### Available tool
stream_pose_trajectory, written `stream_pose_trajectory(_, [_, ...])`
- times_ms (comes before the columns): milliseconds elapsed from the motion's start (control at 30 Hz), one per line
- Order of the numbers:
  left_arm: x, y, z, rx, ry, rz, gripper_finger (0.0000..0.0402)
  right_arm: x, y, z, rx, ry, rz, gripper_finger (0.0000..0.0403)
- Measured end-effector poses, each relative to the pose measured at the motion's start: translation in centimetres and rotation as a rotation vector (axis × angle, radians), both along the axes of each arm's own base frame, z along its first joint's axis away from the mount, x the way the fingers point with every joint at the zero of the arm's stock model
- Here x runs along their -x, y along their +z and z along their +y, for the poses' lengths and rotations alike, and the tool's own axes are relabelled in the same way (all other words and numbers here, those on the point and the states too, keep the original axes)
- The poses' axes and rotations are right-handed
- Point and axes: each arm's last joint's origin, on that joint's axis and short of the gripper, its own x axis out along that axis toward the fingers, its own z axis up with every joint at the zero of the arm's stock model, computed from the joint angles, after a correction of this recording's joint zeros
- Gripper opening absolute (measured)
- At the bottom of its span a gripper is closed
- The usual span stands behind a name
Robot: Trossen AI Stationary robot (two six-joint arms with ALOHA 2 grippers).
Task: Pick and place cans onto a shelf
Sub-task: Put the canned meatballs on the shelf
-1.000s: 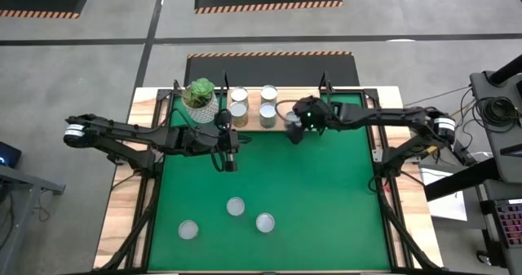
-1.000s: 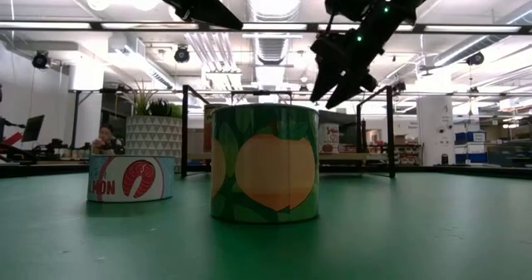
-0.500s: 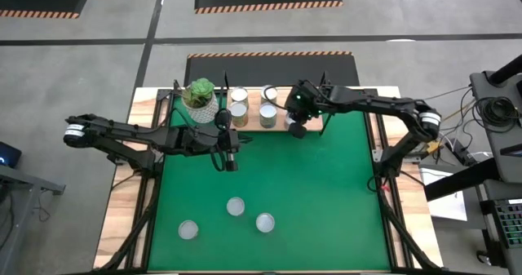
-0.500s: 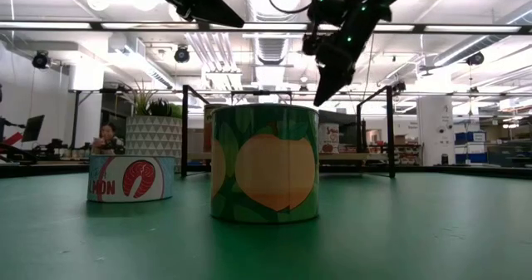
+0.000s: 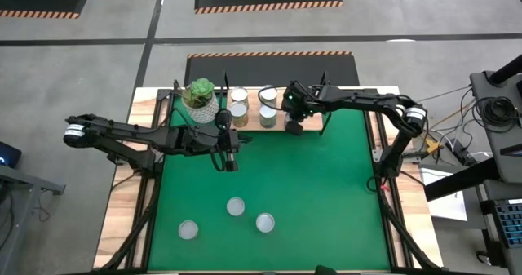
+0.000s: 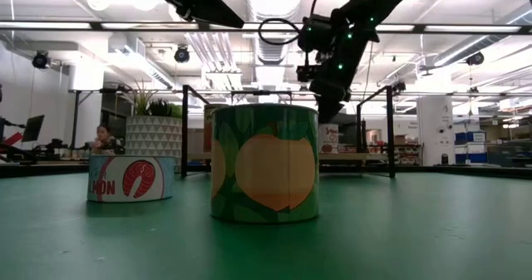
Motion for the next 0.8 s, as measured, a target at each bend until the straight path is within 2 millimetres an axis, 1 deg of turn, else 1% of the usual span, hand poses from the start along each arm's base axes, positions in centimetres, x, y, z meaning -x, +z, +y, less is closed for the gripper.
stream_pose_trajectory(100, [0.0,0.0,0.0,0.0,0.0,0.0,0.0,-0.2,-0.3,-0.2,-0.004,-0.031,-0.001,0.0009])
stream_pose_trajectory(333, [0.0,0.0,0.0,0.0,0.0,-0.001,0.0,-0.2,-0.1,-0.5,-0.032,-0.242,-0.063,0.0008])
stream_pose_trajectory(433, [0.0,0.0,0.0,0.0,0.0,-0.001,0.0,-0.1,0.6,-0.4,-0.041,-0.275,-0.091,0.0008])
stream_pose_trajectory(533, [0.0,0.0,0.0,0.0,0.0,-0.001,0.0,0.2,1.9,-0.3,-0.03,-0.278,-0.134,0.0008])
stream_pose_trajectory(633, [0.0,0.0,0.0,0.0,0.0,-0.001,0.0,0.6,2.9,0.0,-0.027,-0.277,-0.136,0.0008])
stream_pose_trajectory(700, [0.0,0.0,0.0,0.0,0.0,-0.001,0.0,1.0,3.2,0.1,-0.025,-0.282,-0.12,0.0008])
stream_pose_trajectory(800, [0.0,0.0,0.0,0.0,0.0,-0.001,0.0,1.5,3.1,0.1,0.026,-0.313,-0.057,0.0008])
